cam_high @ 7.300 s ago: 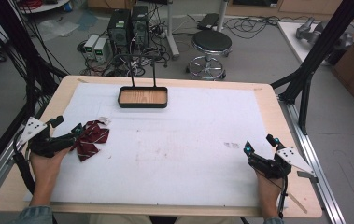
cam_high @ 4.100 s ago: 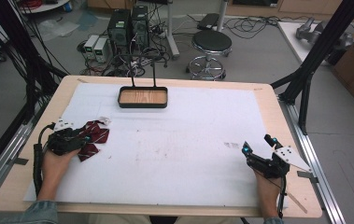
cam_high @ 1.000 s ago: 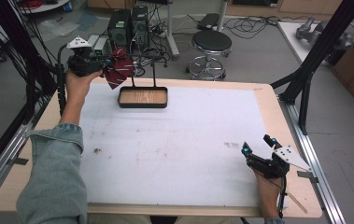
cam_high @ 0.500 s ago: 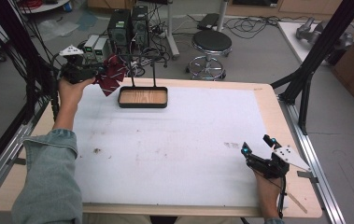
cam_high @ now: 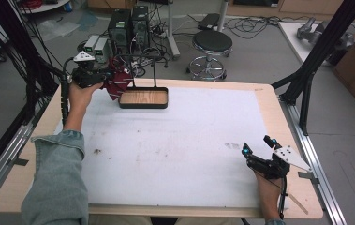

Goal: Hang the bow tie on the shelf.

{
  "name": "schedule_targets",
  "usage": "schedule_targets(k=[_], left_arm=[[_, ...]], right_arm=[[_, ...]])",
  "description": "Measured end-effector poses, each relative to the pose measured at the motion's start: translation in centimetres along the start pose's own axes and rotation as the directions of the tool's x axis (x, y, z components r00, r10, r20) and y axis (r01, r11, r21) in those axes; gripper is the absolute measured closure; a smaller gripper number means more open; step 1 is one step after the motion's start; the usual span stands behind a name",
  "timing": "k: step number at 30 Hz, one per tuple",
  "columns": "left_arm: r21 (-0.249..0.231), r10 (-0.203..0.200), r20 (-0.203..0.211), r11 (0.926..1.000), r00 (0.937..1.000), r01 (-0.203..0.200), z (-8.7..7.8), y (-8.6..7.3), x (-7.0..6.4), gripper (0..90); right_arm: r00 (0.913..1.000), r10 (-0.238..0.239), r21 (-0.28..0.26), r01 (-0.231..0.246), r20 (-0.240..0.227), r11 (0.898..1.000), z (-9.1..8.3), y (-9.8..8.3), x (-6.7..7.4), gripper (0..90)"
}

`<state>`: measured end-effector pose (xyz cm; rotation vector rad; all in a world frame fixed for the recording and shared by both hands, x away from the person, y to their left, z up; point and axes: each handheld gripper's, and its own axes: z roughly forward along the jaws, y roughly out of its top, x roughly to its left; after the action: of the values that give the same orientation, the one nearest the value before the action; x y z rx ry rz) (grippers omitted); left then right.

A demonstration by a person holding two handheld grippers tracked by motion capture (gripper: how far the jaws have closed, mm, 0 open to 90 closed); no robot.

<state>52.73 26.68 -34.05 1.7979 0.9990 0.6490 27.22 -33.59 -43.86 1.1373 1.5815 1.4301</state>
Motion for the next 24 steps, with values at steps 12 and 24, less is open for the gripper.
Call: schedule_targets(k=[12, 24], left_arm=[[-0.001, -0.009, -0.009, 1.0000, 0.9999, 0.009, 2.2, -1.0, -0.7, 74.7], [-0.002, -0.004, -0.003, 1.0000, 1.0000, 0.004, 2.7, -1.1, -0.8, 71.6]], right_arm=[[1.0000, 0.001, -0.001, -0.001, -0.002, 1.000, 0.0, 0.0, 0.0, 11.1], [1.0000, 0.000, -0.001, 0.000, -0.004, 1.000, 0.0, 0.0, 0.0, 11.1]])
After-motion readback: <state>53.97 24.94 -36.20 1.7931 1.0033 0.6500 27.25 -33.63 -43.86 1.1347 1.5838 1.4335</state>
